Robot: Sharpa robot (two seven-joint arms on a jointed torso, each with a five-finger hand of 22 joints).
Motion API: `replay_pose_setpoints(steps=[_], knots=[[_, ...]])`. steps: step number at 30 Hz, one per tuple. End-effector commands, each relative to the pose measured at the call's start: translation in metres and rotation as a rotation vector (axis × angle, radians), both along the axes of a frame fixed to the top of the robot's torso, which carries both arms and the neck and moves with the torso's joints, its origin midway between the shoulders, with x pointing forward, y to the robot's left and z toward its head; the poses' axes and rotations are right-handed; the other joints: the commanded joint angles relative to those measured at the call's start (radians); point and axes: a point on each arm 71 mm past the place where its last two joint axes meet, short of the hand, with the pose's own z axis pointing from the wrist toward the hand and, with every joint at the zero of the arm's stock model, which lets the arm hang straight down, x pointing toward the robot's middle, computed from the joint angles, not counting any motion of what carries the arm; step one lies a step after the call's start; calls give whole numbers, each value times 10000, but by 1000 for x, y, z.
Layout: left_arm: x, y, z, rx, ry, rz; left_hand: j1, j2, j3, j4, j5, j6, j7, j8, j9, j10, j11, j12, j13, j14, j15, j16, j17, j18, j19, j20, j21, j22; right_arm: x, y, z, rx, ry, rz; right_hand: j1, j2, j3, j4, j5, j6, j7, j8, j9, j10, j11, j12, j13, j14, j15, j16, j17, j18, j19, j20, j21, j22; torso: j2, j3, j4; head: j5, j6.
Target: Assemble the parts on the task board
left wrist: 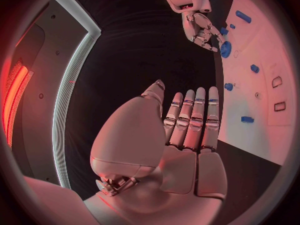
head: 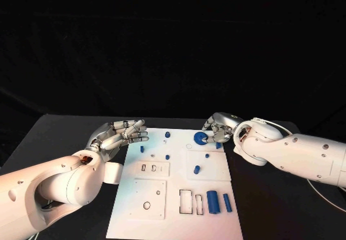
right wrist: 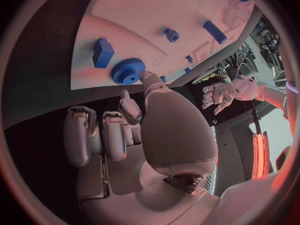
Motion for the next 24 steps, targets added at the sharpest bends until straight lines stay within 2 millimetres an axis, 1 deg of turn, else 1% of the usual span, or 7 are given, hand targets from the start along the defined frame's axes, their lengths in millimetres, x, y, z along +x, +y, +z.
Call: replay_pose_setpoints(steps=[1, 3, 9, 15, 21, 24], knots=[[0, -2, 1, -97, -45, -196, 30, 0, -36, 0, -48, 62, 172, -65, -13, -15, 73, -59, -6, -86, -15, -65, -12, 56, -71, 2, -24, -14, 1, 2, -3, -156, 209, 74, 128, 15, -22, 69, 42, -80, 25, 63, 12, 101, 17, 86, 63, 843, 50, 58, 1662, -178, 62, 14, 27, 1031, -2, 7, -9, -4, -2], [0, -2, 1, -97, -40, -202, 30, 0, -36, 0, -48, 62, 172, -65, -13, -15, 73, -59, -6, -86, -15, -65, -12, 56, -71, 2, -24, -14, 2, 3, -4, -192, 206, 102, 128, 15, -22, 69, 42, -80, 25, 63, 12, 101, 18, 86, 64, 843, 50, 58, 1663, -178, 62, 14, 27, 1031, -7, 3, -2, -11, -4], [0, -2, 1, -93, -27, -205, 30, 0, -36, 0, -48, 62, 172, -65, -13, -15, 73, -59, -6, -86, -15, -65, -12, 56, -71, 2, -24, -14, 4, 6, -8, -258, 207, 176, 127, 40, -57, 148, -32, -129, 38, 95, 22, 76, 34, 154, 117, 838, 64, 58, 1653, -164, 19, 27, -18, 984, -7, 13, -5, -16, -4], [0, -2, 1, -91, -21, -205, 38, 0, -37, -7, -50, 65, 171, -77, -13, -12, 73, -72, -5, -86, -13, -79, -12, 54, -86, 2, -21, -14, 4, 8, -11, -285, 249, 200, 123, 49, -76, 184, -87, -145, 44, 110, 27, 63, 39, 175, 135, 835, 71, 56, 1646, -160, 9, 33, -29, 976, 3, 15, -4, 6, -5], [0, -2, 1, -89, -17, -205, 39, 0, -37, -8, -50, 65, 171, -78, -13, -12, 73, -73, -5, -86, -13, -80, -12, 54, -87, 2, -21, -14, 5, 8, -12, -319, 291, 187, 162, 117, -58, 224, -99, -115, 37, 164, 46, 94, 35, 268, 223, 838, 73, 68, 1671, -163, 17, 39, -24, 992, -4, 8, -1, -15, -19], [0, -2, 1, -88, -15, -203, 39, 0, -37, -8, -50, 65, 171, -78, -13, -12, 73, -73, -5, -86, -13, -80, -12, 54, -87, 2, -21, -14, 5, 7, -13, -329, 305, 177, 198, 147, -41, 233, -91, -90, 32, 197, 58, 123, 31, 330, 285, 842, 71, 80, 1693, -166, 26, 40, -16, 1007, -3, 14, -2, -17, -38]])
